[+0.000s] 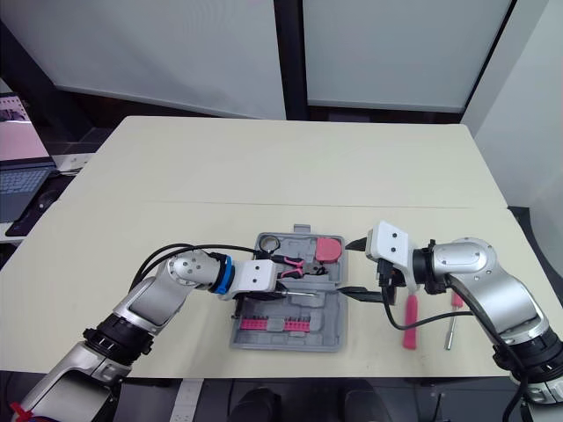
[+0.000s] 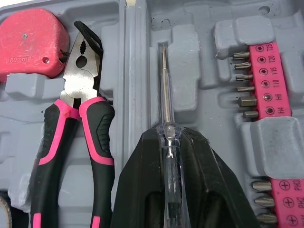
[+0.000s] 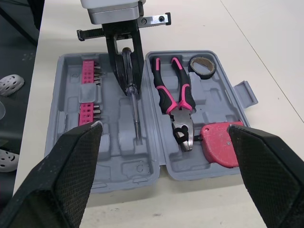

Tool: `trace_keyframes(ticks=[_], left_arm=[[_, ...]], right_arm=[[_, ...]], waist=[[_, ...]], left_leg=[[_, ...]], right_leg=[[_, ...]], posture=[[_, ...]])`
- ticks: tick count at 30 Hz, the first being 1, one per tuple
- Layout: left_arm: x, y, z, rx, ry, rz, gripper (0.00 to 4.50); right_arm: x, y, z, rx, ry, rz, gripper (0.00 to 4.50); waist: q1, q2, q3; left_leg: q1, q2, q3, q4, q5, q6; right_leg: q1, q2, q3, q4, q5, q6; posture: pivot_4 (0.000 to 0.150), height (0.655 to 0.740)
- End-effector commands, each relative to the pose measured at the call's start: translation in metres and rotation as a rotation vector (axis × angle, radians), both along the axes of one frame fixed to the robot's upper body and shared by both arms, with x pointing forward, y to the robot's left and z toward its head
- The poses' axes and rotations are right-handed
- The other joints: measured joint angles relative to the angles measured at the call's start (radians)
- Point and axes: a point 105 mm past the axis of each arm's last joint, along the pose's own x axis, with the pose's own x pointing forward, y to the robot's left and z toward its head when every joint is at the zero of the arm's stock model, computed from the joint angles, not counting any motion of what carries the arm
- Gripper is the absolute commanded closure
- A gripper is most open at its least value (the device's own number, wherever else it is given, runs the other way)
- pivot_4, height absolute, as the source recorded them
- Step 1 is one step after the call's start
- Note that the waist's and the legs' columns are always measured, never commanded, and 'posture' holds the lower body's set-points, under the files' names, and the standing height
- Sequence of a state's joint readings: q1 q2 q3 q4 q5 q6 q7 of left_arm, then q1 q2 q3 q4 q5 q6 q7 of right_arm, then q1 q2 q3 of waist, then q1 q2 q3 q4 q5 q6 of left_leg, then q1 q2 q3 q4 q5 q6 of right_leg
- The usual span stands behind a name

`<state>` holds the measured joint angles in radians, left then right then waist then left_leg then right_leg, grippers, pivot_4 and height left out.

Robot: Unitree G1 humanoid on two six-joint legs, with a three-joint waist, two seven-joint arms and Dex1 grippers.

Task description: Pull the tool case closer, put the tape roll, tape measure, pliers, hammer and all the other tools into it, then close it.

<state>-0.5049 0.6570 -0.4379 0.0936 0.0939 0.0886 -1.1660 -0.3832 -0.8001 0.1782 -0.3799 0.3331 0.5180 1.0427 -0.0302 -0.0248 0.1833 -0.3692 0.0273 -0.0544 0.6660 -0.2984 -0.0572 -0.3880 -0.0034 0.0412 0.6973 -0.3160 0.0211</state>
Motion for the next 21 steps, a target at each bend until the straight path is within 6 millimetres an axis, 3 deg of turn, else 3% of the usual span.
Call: trace_keyframes(ticks=[1,6,13,16,21], left_arm=[[0.003,-0.006,0.006,-0.05,-0.038,-0.001,3.57],[0.001,-0.009,0.011,-0.068,-0.035,-0.017,2.07],[-0.006,-0.012,0.034,-0.111,-0.038,-0.052,2.07],[-0.006,-0.007,0.034,-0.104,-0.039,-0.045,2.7],[-0.006,0.002,0.023,-0.069,-0.023,-0.024,4.34]], right_arm=[[-0.002,0.004,0.009,-0.002,-0.049,0.021,0.0],[-0.001,0.005,0.009,0.0,-0.052,0.023,0.0],[-0.001,0.004,0.008,-0.006,-0.053,0.028,0.0],[0.0,0.005,0.008,-0.003,-0.054,0.029,0.0],[0.0,0.005,0.008,-0.003,-0.056,0.031,0.0]], waist=[[0.001,0.0,0.0],[0.0,0.0,0.0],[0.0,0.0,0.0],[0.0,0.0,0.0],[0.0,0.0,0.0]], left_leg=[[0.0,0.0,0.0,0.0,0.0,0.0],[0.0,0.0,0.0,0.0,0.0,0.0],[0.0,0.0,0.0,0.0,0.0,0.0],[0.0,0.0,0.0,0.0,0.0,0.0],[0.0,0.0,0.0,0.0,0.0,0.0]], right_leg=[[0.0,0.0,0.0,0.0,0.0,0.0],[0.0,0.0,0.0,0.0,0.0,0.0],[0.0,0.0,0.0,0.0,0.0,0.0],[0.0,0.0,0.0,0.0,0.0,0.0],[0.0,0.0,0.0,0.0,0.0,0.0]], posture=[[0.15,0.74],[0.15,0.74],[0.15,0.74],[0.15,0.74],[0.15,0.74]])
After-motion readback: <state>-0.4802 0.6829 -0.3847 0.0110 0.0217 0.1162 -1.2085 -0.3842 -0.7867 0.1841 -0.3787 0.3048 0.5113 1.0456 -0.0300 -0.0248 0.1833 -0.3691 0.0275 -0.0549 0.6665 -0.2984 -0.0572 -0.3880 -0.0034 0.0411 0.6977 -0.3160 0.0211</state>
